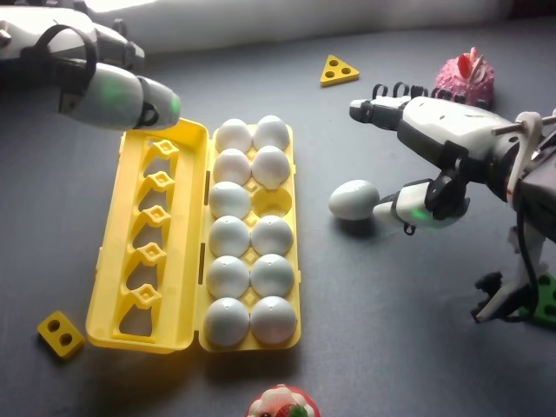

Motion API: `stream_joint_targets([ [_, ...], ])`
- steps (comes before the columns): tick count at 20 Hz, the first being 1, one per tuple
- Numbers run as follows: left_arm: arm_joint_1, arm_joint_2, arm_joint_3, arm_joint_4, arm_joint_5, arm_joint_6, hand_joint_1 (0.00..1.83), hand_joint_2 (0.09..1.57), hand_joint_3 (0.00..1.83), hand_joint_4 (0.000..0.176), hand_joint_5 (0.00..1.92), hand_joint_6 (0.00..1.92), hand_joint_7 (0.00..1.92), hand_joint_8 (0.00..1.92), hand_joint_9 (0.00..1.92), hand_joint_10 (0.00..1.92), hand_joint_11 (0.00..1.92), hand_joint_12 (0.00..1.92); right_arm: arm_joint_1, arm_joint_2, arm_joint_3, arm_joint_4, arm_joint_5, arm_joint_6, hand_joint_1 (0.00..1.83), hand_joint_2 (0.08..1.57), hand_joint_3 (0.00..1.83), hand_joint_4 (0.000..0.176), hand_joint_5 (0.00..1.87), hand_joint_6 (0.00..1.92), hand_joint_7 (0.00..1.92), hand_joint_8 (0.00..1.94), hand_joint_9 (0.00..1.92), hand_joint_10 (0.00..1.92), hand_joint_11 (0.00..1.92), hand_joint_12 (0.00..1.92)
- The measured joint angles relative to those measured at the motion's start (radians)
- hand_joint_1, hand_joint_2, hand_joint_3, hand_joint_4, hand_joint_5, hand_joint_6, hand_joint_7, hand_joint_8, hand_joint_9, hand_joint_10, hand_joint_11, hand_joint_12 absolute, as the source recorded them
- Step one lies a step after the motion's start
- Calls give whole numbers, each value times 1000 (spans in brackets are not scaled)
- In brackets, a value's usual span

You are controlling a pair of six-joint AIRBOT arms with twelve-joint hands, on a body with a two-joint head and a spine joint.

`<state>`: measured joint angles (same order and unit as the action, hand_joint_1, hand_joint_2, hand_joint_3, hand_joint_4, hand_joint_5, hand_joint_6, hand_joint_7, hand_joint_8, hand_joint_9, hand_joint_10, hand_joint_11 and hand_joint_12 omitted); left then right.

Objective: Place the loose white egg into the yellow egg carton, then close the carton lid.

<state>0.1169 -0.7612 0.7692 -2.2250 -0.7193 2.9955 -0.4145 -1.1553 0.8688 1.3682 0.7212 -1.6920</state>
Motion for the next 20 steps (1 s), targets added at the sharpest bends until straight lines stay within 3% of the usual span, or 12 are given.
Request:
stream_joint_targets([
  [10, 55, 11, -24, -9, 21, 0, 72, 1310, 5, 11, 193, 1, 249, 1, 224, 0, 0, 622, -22, -109, 42, 64, 66, -8, 1382, 1059, 22, 0, 161, 0, 10, 0, 33, 3, 20, 14],
  [11, 60, 12, -25, -10, 23, 0, 69, 1322, 7, 15, 146, 1, 204, 0, 233, 3, 0, 683, -22, -118, 48, 85, 75, -7, 1297, 1083, 32, 0, 165, 0, 48, 4, 67, 4, 3, 288],
  [12, 65, 14, -27, -11, 24, 0, 70, 1324, 6, 16, 136, 0, 194, 0, 235, 3, 0, 701, -26, -128, 52, 98, 87, -5, 1277, 1089, 34, 1, 168, 1, 58, 3, 76, 4, 0, 431],
  [17, 87, 24, -36, -12, 24, 0, 80, 1320, 1, 20, 174, 6, 237, 6, 274, 11, 0, 752, -29, -180, 96, 90, 104, 42, 1255, 1074, 27, 0, 191, 16, 73, 3, 55, 0, 0, 413],
  [19, 87, 24, -36, -11, 24, 0, 105, 1318, 0, 16, 187, 8, 252, 6, 285, 9, 0, 762, -38, -185, 118, 85, 107, 47, 1257, 1075, 24, 0, 184, 9, 54, 7, 38, 5, 0, 56],
  [20, 87, 24, -36, -12, 24, 0, 140, 1314, 0, 15, 211, 11, 244, 1, 271, 3, 0, 700, -42, -190, 130, 92, 109, 48, 1243, 1064, 18, 0, 214, 21, 68, 14, 51, 10, 44, 32],
])
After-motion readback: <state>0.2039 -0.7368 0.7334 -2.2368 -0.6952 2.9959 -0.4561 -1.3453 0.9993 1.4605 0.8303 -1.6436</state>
